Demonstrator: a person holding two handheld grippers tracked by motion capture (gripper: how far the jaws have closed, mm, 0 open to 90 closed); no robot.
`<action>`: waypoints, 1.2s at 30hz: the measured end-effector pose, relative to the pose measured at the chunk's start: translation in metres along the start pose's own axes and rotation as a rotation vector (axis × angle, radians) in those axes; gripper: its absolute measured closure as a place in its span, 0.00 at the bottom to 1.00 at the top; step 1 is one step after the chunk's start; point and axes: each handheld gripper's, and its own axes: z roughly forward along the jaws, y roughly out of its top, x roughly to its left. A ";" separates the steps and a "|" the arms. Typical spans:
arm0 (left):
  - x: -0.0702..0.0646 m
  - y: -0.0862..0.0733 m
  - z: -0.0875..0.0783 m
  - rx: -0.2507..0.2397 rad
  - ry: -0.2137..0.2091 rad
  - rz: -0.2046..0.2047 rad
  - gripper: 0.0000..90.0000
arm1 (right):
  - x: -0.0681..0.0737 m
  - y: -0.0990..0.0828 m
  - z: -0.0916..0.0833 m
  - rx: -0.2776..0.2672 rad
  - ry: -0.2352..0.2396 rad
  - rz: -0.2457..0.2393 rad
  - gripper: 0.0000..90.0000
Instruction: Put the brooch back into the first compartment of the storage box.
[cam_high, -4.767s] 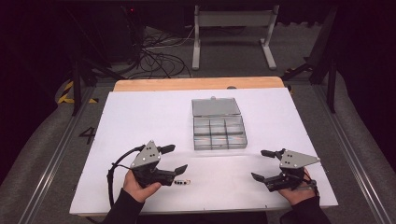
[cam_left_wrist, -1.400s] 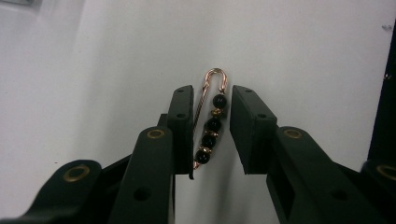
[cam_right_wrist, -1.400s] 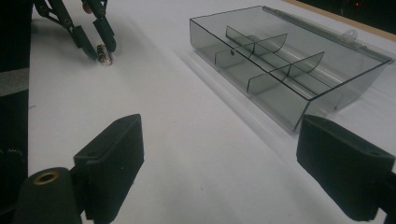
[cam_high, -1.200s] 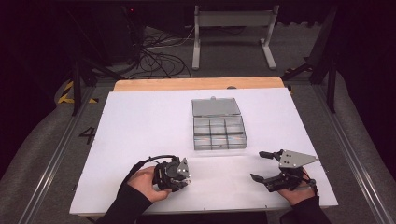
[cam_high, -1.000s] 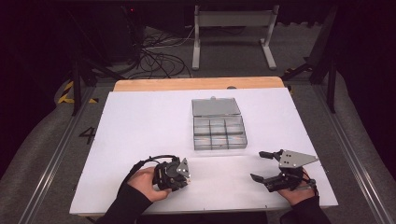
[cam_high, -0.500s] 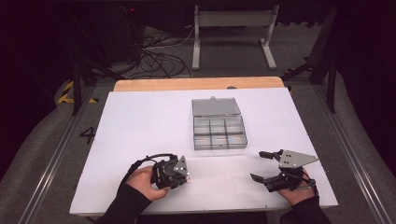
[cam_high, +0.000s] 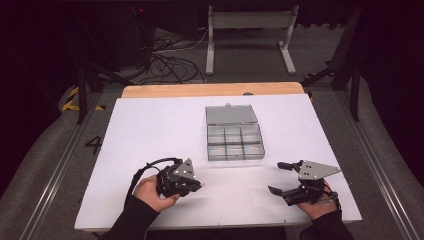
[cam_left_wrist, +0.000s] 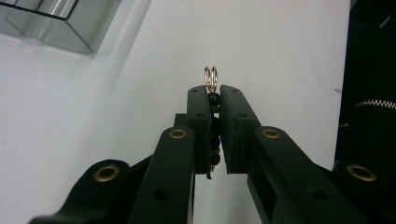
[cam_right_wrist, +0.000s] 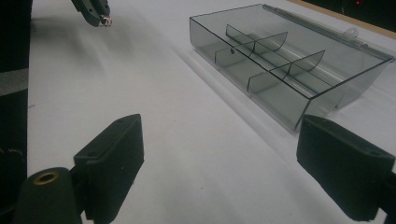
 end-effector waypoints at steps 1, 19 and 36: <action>0.001 0.000 -0.001 -0.008 -0.001 -0.003 0.92 | 0.000 0.000 0.000 0.000 0.000 0.001 0.17; 0.003 -0.002 -0.020 -0.157 0.034 -0.048 0.92 | 0.000 0.000 0.000 0.003 0.002 0.000 0.17; 0.007 -0.002 -0.029 -0.232 -0.010 -0.127 0.92 | 0.001 0.000 0.001 0.004 0.002 -0.001 0.17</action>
